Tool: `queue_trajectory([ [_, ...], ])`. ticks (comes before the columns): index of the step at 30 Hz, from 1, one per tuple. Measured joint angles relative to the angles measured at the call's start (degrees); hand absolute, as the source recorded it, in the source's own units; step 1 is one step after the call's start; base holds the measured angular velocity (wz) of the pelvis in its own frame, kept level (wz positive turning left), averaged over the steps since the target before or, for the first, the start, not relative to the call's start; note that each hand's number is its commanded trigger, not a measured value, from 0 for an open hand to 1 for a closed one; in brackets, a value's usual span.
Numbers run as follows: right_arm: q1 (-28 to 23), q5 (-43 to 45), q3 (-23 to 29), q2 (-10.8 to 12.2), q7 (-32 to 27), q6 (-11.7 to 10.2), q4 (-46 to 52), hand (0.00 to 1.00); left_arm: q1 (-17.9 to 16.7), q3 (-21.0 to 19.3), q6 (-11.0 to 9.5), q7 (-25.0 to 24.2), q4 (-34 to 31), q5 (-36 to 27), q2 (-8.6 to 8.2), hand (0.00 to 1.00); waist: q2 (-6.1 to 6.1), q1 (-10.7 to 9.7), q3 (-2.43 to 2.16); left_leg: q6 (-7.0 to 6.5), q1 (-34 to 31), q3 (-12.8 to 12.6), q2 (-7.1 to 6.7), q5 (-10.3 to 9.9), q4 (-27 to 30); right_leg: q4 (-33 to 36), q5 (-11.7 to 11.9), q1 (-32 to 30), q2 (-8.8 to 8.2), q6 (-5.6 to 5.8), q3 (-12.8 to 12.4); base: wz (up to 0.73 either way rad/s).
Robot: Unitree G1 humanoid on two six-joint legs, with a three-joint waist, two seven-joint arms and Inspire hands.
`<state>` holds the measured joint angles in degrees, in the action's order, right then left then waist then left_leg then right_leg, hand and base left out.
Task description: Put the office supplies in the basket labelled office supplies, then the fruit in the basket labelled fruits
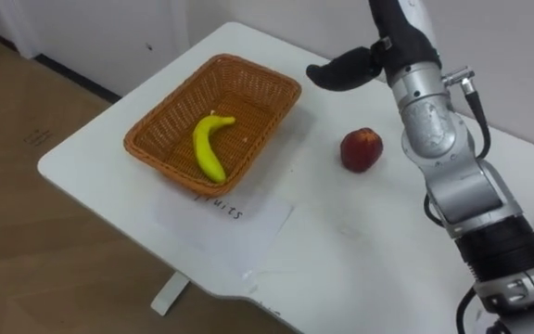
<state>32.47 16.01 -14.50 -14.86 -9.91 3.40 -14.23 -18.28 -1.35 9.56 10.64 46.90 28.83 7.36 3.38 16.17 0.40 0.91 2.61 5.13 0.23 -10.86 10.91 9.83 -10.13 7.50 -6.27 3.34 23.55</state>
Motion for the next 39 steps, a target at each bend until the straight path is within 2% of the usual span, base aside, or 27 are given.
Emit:
queue_trajectory([
  [5,-0.14,-2.53,0.06,-0.01,0.04,-0.04,-0.67,0.00,0.22,0.49,-0.01,-0.04,0.00,-0.03,0.02,0.00,-0.56,-0.77,0.01,-0.01,0.02,-0.01,-0.02,0.01,0.04,0.00,0.00,0.05,-0.02,0.00,-0.01,0.00],
  [10,-0.26,-6.36,0.15,0.00,0.11,-0.11,-1.59,0.00,0.01,0.42,-0.19,-0.10,-0.05,-0.04,0.03,0.00,-1.25,-1.86,0.43,-0.02,0.84,-0.44,0.00,0.00,-0.22,-0.06,0.00,0.65,-0.07,0.00,-0.05,-0.02],
  [15,-2.69,-10.20,0.80,0.00,0.16,-0.12,-1.66,0.00,1.06,0.50,-0.19,-0.20,0.56,-0.04,0.00,0.00,-1.87,-2.02,0.31,-0.02,0.96,-0.63,0.06,0.00,-0.58,-0.05,0.00,0.62,-0.04,0.00,-0.12,-0.02],
  [19,-2.78,-16.09,1.04,0.04,0.22,-0.12,-1.67,0.00,1.65,0.98,-0.12,-0.19,1.90,-0.10,-0.01,0.00,-2.21,-2.83,0.09,-0.02,0.98,-0.80,0.04,0.00,-0.53,-0.03,0.00,0.45,-0.07,0.00,-0.12,0.00],
  [25,-3.48,-22.07,1.17,1.44,1.76,-0.12,-2.93,0.00,2.08,2.05,0.05,-0.01,2.59,-0.05,-0.29,0.00,-2.34,-3.32,0.01,-0.07,1.09,-2.18,0.06,0.03,-0.36,-0.16,0.00,0.30,-0.15,0.00,-0.71,-0.07],
  [31,-3.56,-25.01,1.17,1.47,3.64,-0.09,-7.87,0.00,2.91,2.04,0.08,0.17,2.59,-0.04,-0.27,0.00,-2.50,-3.34,-0.10,-0.15,0.81,-2.69,0.05,0.08,-0.27,-0.02,0.03,-0.15,-0.22,-0.02,-1.19,-0.04],
  [39,-3.58,-25.67,1.14,1.48,6.08,-0.08,-9.84,0.00,3.17,2.31,0.22,0.13,2.48,-0.06,-0.28,0.00,-2.55,-3.30,-0.19,-0.15,-0.38,-2.76,0.17,0.08,0.00,0.00,0.12,-1.20,-0.07,-0.15,-1.22,0.00],
])
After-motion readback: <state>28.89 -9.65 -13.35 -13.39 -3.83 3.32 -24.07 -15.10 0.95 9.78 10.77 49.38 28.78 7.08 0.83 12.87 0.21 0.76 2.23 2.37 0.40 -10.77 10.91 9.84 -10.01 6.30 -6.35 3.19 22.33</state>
